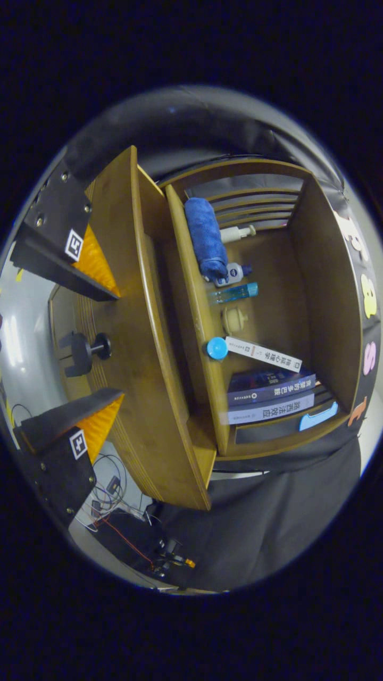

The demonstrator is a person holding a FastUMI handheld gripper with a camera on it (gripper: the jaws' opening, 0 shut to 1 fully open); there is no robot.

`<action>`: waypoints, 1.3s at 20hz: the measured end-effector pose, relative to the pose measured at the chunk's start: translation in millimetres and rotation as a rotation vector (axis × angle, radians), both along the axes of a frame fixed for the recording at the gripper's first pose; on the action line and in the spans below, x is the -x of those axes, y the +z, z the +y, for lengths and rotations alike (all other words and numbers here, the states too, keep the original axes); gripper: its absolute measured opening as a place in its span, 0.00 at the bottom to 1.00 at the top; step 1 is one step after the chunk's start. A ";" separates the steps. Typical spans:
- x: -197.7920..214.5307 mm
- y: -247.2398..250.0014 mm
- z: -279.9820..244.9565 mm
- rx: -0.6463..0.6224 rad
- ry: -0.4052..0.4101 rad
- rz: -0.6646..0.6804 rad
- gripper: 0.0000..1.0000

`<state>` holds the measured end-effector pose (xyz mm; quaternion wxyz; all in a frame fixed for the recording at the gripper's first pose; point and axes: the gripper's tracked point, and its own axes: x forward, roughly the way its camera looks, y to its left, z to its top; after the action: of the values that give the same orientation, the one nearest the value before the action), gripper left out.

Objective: Pull open the drawer, take out the items inside it, and place them on the countertop above the cabinet.

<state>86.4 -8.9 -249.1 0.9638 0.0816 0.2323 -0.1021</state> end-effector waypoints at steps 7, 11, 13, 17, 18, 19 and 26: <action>-22.3 -4.2 2.8 -0.011 0.016 0.005 0.99; -28.1 -5.1 1.7 -0.027 0.013 0.002 0.99; -30.6 -5.7 0.8 -0.033 0.012 0.001 0.99; -43.9 -6.5 2.9 -0.023 0.013 0.011 0.99; -48.6 -6.1 3.9 -0.018 0.017 0.017 0.99; -52.4 -7.5 5.2 -0.015 0.021 0.022 0.99; -72.6 -11.3 6.9 -0.044 0.041 0.021 0.99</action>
<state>159.1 -2.0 -260.4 0.9612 0.0971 0.2460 -0.0779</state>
